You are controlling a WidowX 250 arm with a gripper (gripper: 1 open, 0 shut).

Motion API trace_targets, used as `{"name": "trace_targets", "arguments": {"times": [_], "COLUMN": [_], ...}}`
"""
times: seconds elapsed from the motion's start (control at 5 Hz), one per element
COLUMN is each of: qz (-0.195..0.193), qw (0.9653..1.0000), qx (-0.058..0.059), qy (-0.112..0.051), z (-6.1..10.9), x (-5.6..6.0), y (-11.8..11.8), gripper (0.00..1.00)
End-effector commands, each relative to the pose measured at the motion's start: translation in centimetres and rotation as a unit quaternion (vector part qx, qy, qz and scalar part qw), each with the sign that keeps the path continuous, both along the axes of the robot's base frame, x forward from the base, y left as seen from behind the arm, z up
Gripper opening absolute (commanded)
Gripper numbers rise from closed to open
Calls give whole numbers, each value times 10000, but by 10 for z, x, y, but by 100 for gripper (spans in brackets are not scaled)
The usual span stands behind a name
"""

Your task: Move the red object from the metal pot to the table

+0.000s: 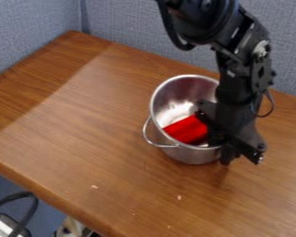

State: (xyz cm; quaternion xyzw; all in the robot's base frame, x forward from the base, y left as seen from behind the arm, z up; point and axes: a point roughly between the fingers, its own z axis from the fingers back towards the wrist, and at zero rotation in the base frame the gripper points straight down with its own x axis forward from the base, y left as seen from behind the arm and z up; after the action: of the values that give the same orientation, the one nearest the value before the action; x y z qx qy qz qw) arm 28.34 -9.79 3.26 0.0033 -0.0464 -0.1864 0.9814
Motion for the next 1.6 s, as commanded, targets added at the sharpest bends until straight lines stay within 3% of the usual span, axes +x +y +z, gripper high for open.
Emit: {"name": "trace_targets", "arguments": {"times": [0.0, 0.2, 0.4, 0.6, 0.8, 1.0, 1.2, 1.4], "qz": [-80, -238, -394, -110, 169, 141, 92, 304], "qw": [10000, 9997, 9992, 9999, 9999, 9999, 9999, 9995], "qx": [17, 52, 41, 24, 20, 21, 47, 96], "qy": [-45, -6, 0, -7, -13, -6, -26, -27], "z": [8, 4, -1, 4, 9, -2, -7, -2], "x": [0, -2, -3, -5, -7, -15, -21, -27], "y": [0, -6, -13, -5, 3, 9, 11, 15], "gripper": [0, 0, 100, 0, 0, 100, 0, 0]}}
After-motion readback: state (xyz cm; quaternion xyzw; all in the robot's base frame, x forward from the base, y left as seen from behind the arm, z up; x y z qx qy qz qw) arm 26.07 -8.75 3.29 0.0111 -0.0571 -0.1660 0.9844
